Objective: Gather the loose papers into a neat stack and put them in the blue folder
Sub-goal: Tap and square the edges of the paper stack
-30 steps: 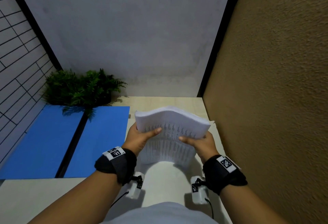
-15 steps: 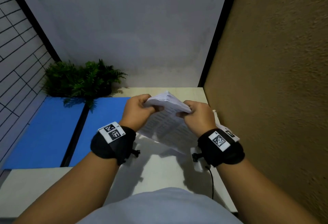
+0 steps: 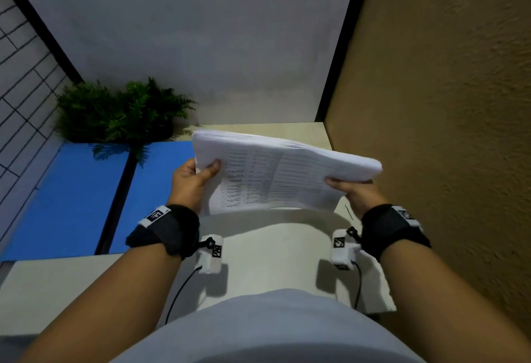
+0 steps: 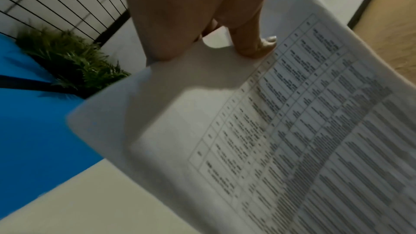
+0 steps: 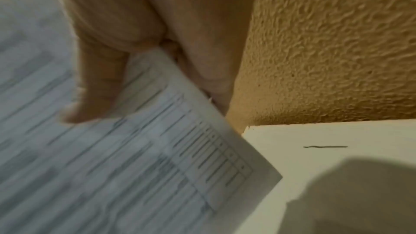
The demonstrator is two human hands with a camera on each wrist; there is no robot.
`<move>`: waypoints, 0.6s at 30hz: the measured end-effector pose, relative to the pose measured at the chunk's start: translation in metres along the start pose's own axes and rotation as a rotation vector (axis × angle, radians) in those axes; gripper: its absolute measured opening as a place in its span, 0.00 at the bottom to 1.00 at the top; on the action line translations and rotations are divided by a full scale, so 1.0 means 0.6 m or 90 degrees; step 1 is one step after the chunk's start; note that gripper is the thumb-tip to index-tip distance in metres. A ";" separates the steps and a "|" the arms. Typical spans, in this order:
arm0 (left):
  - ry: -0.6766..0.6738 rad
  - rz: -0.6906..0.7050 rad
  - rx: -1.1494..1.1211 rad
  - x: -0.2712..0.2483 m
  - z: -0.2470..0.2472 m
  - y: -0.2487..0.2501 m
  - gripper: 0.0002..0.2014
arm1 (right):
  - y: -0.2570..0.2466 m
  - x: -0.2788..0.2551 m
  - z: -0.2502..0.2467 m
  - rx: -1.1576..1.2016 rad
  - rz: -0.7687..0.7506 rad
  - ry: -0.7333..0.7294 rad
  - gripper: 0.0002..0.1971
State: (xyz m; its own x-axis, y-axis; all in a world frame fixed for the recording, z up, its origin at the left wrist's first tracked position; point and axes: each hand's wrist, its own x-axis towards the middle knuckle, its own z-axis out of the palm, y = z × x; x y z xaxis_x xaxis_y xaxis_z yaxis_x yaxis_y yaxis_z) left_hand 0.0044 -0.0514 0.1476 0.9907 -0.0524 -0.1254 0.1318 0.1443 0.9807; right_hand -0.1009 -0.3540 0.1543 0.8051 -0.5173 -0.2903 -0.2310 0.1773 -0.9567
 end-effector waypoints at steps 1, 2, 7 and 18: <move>-0.006 0.001 -0.003 -0.001 0.004 -0.005 0.07 | 0.009 -0.003 0.006 0.004 -0.005 0.017 0.48; -0.010 0.000 -0.005 -0.003 0.011 -0.010 0.08 | 0.012 -0.012 0.015 0.002 -0.010 0.040 0.42; 0.030 -0.024 0.040 -0.009 0.031 -0.051 0.21 | 0.036 -0.035 0.034 -0.026 -0.011 0.097 0.18; 0.047 -0.069 0.067 -0.018 0.014 -0.070 0.21 | 0.059 -0.034 0.001 -0.019 0.011 0.084 0.15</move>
State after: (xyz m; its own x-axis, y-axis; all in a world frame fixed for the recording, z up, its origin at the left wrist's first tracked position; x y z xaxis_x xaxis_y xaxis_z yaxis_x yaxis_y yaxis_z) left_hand -0.0122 -0.0653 0.1088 0.9710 0.0114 -0.2388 0.2382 0.0369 0.9705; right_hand -0.1254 -0.3364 0.1262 0.7227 -0.6199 -0.3056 -0.2619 0.1636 -0.9511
